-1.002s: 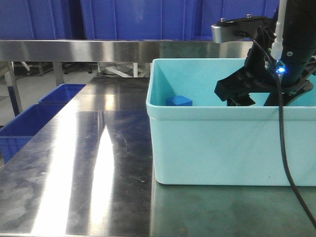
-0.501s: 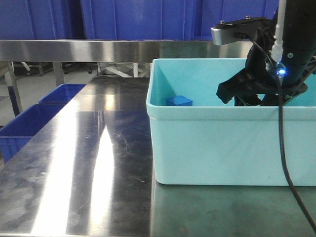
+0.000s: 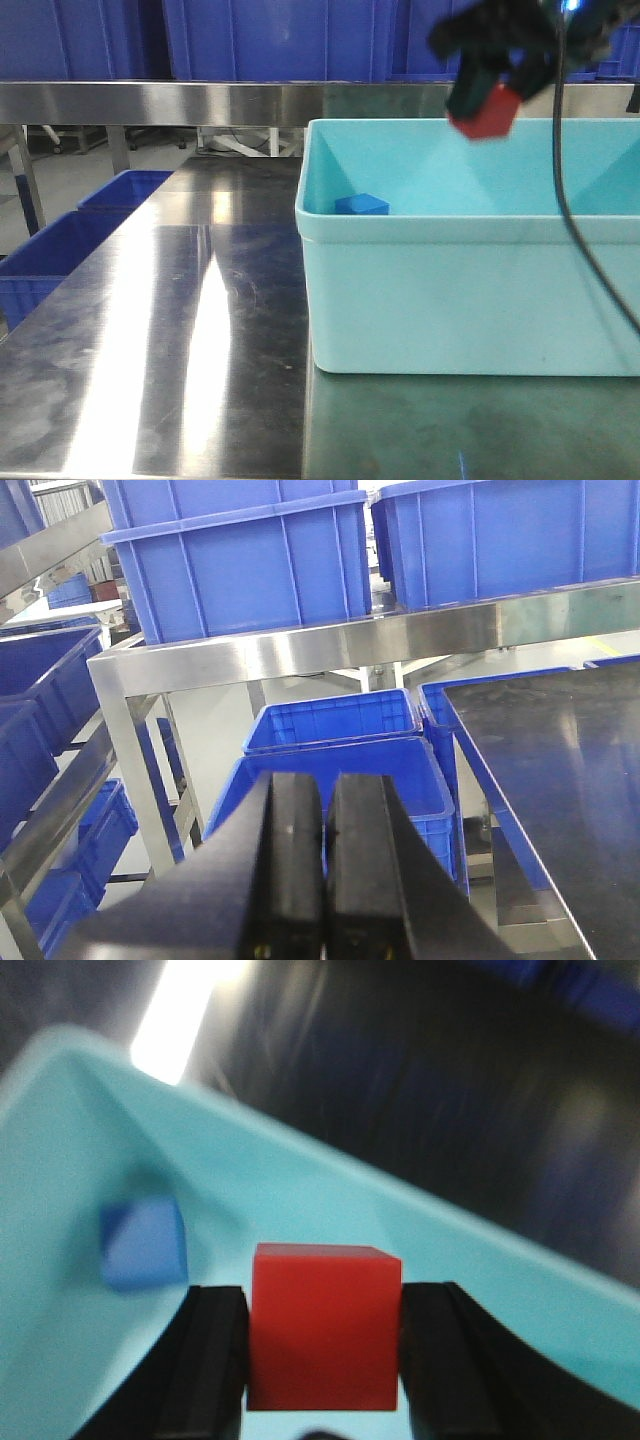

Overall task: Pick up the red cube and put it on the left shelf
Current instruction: 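Lift the red cube up out of the bin with the right gripper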

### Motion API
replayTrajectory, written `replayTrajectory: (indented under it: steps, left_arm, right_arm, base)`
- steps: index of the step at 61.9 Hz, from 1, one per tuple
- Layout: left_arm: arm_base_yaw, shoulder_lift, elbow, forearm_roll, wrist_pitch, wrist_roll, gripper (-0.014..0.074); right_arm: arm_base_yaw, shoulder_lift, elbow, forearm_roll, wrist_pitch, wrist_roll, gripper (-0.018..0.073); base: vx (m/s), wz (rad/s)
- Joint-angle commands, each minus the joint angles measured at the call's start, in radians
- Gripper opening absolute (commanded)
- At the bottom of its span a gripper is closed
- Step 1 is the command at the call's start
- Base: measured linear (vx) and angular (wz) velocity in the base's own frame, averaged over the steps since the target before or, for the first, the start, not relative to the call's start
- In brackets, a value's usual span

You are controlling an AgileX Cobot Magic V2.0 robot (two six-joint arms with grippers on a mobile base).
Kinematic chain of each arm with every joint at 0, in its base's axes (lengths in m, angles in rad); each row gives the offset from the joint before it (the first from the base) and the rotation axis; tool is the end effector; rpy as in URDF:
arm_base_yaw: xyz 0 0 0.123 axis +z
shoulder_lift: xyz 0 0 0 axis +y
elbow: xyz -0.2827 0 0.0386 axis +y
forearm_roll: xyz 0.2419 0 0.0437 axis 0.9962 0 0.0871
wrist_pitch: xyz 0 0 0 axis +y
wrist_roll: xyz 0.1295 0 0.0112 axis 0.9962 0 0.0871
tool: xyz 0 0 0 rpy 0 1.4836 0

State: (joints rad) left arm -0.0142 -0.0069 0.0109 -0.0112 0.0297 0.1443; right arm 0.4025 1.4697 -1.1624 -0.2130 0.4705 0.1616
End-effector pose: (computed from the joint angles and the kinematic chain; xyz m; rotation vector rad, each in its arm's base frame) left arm 0.0889 -0.0013 0.2092 0.1120 1.5139 0.0949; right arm 0.3307 0.1272 0.2950 -0.4311 2.2085 0.0929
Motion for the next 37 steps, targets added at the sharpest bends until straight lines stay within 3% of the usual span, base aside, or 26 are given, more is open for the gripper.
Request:
replayTrajectory:
  steps: [1, 15, 37]
  left_arm:
    - [-0.005, 0.000, 0.022, -0.005, -0.090, 0.001, 0.0106]
    - [-0.005, 0.000, 0.022, -0.005, -0.090, 0.001, 0.0106]
    - [-0.005, 0.000, 0.022, -0.005, -0.090, 0.001, 0.0106]
  right_arm:
    - [-0.001, -0.100, -0.018, -0.022, -0.144, -0.006, 0.0058]
    - [-0.050, -0.228, 0.118, -0.017, -0.339, -0.006, 0.0058]
    - [-0.085, -0.474, 0.392, -0.016, -0.471, -0.006, 0.0058]
  base:
    - [0.00, 0.00]
    - [0.00, 0.00]
    - [0.00, 0.00]
